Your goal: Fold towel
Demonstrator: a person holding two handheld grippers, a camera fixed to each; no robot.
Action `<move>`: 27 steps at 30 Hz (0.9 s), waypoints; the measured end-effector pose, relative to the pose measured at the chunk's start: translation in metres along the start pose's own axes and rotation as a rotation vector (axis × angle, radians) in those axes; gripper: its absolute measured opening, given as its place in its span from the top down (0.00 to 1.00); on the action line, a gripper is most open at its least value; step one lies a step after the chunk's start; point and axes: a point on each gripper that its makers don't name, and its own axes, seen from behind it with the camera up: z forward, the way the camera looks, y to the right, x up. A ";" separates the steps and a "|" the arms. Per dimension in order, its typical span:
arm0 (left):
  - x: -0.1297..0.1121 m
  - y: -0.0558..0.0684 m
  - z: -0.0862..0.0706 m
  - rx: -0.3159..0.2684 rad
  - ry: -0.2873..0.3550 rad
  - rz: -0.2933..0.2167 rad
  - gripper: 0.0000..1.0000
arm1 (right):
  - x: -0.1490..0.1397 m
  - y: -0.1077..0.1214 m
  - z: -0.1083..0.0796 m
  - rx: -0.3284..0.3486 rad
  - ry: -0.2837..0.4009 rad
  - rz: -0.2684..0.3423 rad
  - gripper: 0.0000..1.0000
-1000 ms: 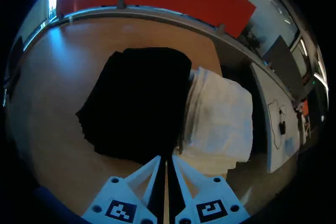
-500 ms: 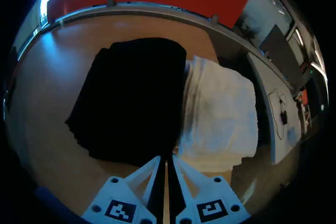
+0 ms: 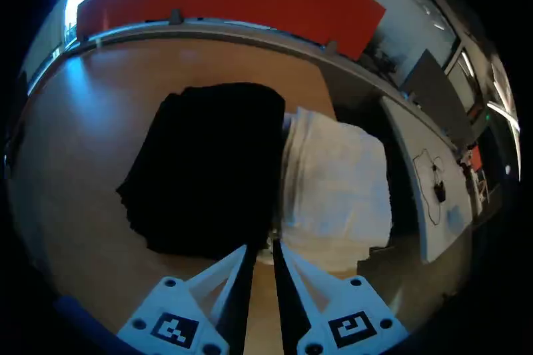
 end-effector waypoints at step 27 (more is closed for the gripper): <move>0.006 -0.001 -0.002 -0.024 0.032 -0.004 0.06 | 0.033 -0.019 -0.047 -0.025 0.160 0.045 0.11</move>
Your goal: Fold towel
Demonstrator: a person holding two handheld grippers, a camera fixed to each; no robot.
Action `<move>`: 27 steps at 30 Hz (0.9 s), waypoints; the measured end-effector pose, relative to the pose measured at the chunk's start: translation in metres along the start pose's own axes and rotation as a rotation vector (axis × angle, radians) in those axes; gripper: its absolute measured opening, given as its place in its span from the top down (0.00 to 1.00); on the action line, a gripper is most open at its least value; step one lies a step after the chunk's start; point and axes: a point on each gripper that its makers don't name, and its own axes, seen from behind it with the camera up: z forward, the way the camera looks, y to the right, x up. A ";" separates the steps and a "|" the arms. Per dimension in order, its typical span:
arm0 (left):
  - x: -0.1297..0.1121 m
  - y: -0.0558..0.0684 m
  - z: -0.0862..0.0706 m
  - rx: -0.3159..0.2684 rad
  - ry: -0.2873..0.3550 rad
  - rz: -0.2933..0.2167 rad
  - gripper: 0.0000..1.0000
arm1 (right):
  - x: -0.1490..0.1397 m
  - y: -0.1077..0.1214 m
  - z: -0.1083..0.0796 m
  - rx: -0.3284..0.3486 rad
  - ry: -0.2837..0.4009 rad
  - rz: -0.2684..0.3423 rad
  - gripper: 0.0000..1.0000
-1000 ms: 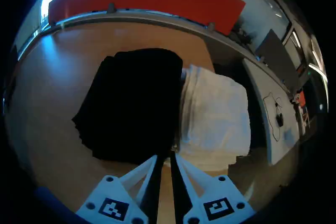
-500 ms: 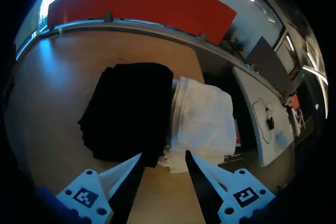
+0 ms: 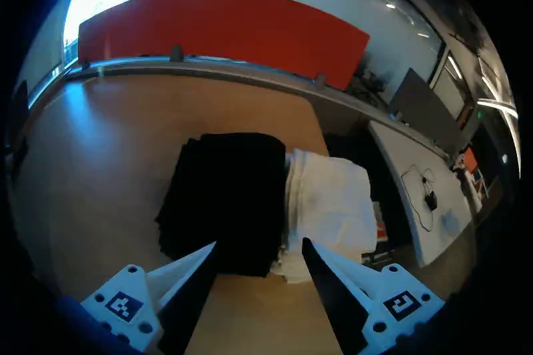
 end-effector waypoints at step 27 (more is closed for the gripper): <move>0.036 -0.006 0.002 -0.003 0.078 -0.017 0.06 | 0.112 -0.031 -0.082 -0.020 0.512 0.197 0.11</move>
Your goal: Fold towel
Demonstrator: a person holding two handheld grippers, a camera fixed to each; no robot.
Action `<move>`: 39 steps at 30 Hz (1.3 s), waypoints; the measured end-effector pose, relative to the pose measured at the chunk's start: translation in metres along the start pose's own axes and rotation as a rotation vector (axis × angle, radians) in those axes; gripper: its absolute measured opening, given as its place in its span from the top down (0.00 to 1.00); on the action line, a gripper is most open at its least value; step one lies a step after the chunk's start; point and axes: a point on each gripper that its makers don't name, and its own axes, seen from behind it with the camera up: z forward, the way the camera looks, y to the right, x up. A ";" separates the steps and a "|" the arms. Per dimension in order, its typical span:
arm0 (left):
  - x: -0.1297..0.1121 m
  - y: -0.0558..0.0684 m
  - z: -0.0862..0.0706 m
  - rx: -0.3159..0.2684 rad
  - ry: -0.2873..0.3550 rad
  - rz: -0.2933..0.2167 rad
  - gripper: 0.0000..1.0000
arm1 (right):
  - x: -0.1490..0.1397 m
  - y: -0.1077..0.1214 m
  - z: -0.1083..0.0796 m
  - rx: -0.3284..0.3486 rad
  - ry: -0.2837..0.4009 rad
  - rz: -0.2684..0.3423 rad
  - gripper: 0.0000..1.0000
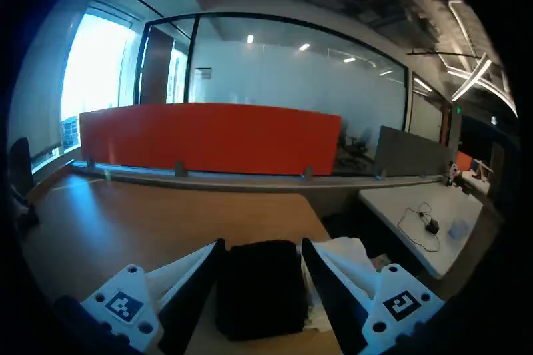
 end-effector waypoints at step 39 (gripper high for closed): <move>0.117 -0.033 -0.015 0.051 0.379 -0.080 0.06 | 0.104 -0.169 -0.026 0.160 0.207 0.061 0.10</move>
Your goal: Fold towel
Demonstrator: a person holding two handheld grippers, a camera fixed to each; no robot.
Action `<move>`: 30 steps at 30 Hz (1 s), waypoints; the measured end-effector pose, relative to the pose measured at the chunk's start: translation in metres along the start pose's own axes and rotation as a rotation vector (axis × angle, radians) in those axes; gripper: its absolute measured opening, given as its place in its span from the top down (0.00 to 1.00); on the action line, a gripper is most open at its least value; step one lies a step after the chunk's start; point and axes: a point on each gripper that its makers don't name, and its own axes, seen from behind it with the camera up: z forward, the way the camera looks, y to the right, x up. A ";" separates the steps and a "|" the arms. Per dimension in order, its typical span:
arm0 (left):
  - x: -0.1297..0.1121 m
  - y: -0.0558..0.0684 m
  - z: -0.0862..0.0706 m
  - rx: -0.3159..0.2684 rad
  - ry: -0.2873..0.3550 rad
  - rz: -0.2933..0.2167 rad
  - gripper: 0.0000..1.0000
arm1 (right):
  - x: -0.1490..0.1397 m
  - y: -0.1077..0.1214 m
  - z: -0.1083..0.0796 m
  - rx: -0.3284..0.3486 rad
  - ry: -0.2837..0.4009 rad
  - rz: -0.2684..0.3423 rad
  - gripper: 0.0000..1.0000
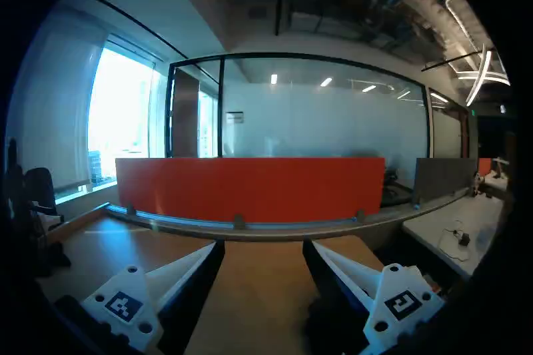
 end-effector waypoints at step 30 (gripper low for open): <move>0.010 -0.025 0.002 0.029 0.083 -0.018 0.06 | 0.020 -0.069 0.020 0.035 0.010 0.040 0.06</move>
